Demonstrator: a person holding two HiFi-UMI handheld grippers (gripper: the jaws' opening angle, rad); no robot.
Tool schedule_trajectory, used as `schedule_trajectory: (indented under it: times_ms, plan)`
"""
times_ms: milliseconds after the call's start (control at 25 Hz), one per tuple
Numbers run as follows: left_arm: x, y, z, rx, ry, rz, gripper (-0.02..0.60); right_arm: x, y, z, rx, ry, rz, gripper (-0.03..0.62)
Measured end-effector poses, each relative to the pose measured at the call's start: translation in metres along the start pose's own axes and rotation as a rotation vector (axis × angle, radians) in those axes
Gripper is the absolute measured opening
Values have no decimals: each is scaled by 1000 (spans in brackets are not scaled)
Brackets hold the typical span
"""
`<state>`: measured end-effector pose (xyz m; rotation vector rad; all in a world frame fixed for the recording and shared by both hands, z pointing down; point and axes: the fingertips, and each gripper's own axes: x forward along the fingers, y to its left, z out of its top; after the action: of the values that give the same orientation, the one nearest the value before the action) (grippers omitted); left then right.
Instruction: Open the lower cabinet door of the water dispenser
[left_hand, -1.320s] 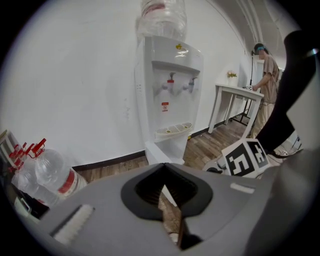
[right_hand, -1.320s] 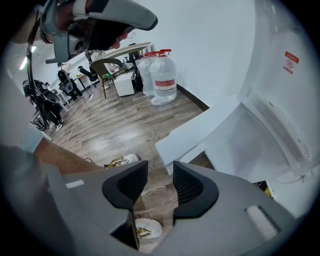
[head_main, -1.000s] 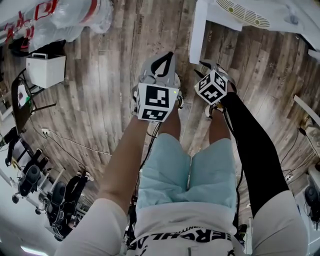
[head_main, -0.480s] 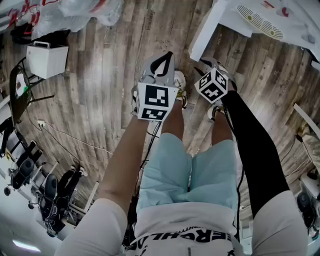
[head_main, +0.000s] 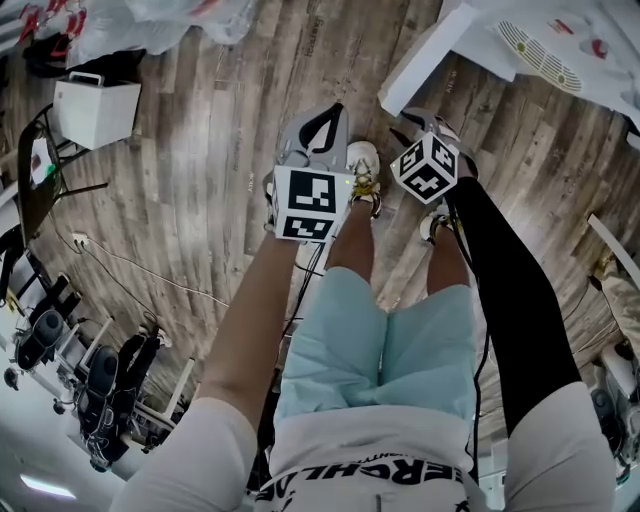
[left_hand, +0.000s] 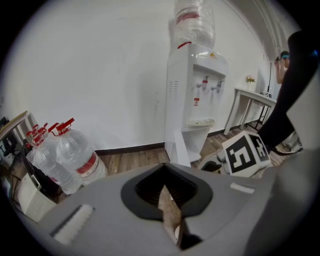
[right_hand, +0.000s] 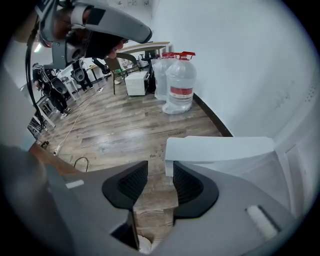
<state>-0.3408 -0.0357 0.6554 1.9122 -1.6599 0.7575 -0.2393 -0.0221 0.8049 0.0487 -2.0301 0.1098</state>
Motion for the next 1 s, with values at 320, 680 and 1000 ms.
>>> schedule_trajectory:
  times_ms: [320, 680, 1000]
  plan:
    - [3, 23, -6, -9, 11, 11, 55, 10, -3, 22, -25, -10, -1, 150]
    - [10, 58, -18, -42, 44, 34, 55, 24, -11, 55, -60, -24, 5, 150]
    - [20, 80, -10, -71, 34, 39, 55, 34, -21, 79, -73, -40, 1, 150]
